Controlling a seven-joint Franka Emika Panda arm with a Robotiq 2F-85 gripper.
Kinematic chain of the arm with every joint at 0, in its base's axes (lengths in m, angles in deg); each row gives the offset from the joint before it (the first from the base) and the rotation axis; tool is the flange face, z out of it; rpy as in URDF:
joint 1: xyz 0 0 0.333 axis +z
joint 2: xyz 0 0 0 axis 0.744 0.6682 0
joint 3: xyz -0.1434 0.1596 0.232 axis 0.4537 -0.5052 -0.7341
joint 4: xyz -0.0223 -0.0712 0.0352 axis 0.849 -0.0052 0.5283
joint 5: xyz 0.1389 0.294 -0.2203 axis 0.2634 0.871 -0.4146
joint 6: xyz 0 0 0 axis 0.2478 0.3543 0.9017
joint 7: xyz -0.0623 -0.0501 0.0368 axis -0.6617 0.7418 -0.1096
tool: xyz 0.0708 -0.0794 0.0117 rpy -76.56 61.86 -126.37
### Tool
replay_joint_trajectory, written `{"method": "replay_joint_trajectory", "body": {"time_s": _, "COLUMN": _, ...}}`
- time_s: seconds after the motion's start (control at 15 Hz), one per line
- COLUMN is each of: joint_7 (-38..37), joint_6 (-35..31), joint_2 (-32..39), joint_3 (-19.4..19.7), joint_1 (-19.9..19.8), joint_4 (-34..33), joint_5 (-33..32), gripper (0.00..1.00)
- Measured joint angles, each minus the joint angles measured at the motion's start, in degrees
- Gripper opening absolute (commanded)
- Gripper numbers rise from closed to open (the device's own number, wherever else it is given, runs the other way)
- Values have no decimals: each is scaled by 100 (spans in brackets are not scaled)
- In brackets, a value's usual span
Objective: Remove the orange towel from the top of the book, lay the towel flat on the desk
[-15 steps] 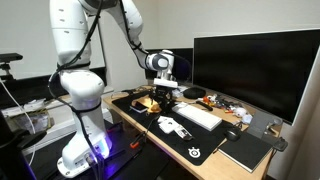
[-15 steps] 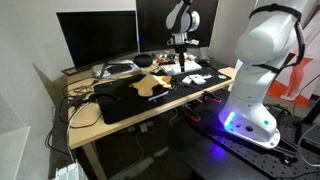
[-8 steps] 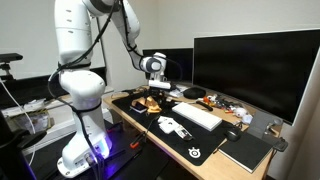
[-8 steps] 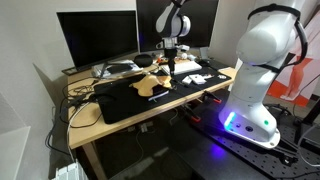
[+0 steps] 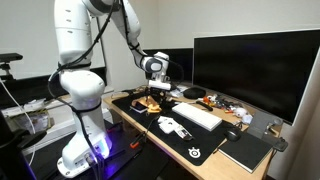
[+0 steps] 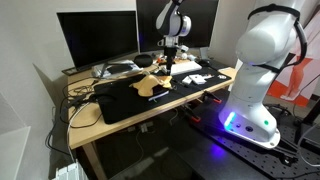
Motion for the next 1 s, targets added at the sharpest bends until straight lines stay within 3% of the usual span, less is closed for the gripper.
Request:
{"method": "replay_joint_trajectory", "body": {"time_s": 0.87, "joint_7": -43, "joint_6": 2, "joint_2": 619, "joint_3": 47, "joint_1": -119, "joint_4": -376, "joint_5": -29, "gripper": 100}}
{"method": "replay_joint_trajectory", "body": {"time_s": 1.0, "joint_7": -31, "joint_6": 29, "joint_2": 799, "joint_3": 41, "joint_1": -136, "joint_4": -490, "joint_5": -30, "gripper": 74}}
